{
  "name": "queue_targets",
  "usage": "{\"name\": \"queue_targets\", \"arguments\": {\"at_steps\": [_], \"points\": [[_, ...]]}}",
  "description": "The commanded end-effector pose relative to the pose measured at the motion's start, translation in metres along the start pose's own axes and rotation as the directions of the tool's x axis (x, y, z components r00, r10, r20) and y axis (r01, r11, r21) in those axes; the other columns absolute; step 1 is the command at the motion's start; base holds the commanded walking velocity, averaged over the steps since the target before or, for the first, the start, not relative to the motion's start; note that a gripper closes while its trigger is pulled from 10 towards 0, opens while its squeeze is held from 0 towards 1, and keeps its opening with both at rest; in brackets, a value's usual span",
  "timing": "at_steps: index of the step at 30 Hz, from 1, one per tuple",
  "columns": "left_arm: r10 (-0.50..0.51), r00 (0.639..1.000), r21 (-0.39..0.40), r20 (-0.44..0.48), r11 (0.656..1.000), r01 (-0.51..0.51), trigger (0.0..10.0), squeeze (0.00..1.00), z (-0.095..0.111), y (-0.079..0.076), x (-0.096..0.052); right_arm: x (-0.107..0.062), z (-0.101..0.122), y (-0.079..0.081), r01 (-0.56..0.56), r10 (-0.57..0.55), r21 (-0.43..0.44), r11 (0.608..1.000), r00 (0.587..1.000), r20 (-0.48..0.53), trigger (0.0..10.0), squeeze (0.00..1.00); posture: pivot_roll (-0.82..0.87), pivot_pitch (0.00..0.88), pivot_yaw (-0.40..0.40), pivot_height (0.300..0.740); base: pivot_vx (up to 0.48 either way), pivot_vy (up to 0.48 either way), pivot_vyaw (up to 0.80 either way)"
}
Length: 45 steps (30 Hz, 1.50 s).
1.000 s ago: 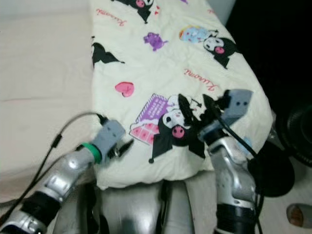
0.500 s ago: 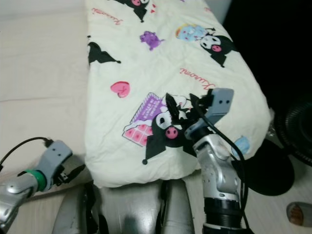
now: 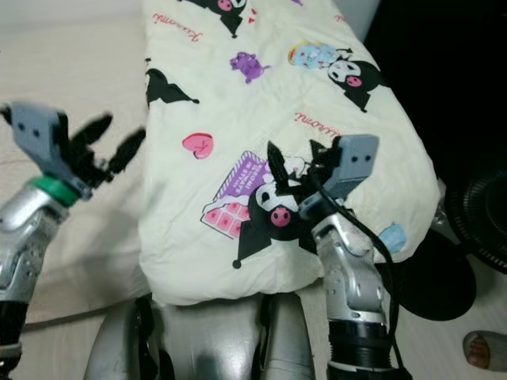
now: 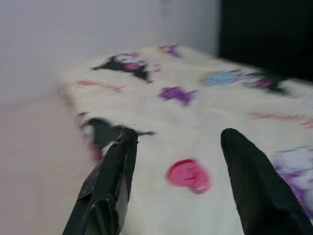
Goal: Clean up the room
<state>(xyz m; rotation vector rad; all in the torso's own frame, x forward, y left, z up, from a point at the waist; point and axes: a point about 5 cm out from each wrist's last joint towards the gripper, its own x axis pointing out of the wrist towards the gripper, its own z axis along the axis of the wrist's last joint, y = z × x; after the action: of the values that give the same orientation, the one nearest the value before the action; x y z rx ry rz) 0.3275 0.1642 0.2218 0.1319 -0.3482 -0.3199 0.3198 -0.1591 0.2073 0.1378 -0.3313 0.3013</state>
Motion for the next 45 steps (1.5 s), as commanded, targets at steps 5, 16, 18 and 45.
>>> {"name": "queue_targets", "arguments": {"at_steps": [5, 16, 18, 45], "points": [[0.073, 0.993, 0.06, -0.091, 0.996, -0.068, 10.0, 0.0, -0.031, -0.014, -0.008, -0.007, -0.006, 0.0, 0.014, -0.013, -0.085, 0.996, 1.0, 0.009, 10.0, 0.0, -0.03, 0.08, 0.026, 0.565, 0.0, 0.0, 0.0], [0.1, 0.971, -0.113, -0.217, 0.985, -0.127, 10.0, 0.0, -0.054, -0.032, -0.008, -0.023, -0.036, -0.016, 0.092, -0.103, -0.116, 0.989, 0.99, -0.092, 10.0, 0.0, -0.03, 0.065, 0.013, 0.604, 0.0, 0.0, 0.0], [0.082, 0.974, -0.124, -0.212, 0.986, -0.11, 10.0, 0.0, -0.055, -0.037, -0.007, -0.025, -0.038, -0.017, 0.098, -0.109, -0.114, 0.989, 0.989, -0.096, 10.0, 0.0, -0.03, 0.065, 0.013, 0.614, 0.0, 0.0, 0.0], [0.013, 0.968, -0.013, -0.252, 1.0, -0.017, 10.0, 0.0, -0.078, -0.057, -0.011, -0.032, -0.067, -0.027, 0.103, -0.126, -0.132, 0.986, 0.976, -0.177, 10.0, 0.0, -0.02, 0.035, 0.008, 0.707, 0.0, 0.0, 0.0]]}}
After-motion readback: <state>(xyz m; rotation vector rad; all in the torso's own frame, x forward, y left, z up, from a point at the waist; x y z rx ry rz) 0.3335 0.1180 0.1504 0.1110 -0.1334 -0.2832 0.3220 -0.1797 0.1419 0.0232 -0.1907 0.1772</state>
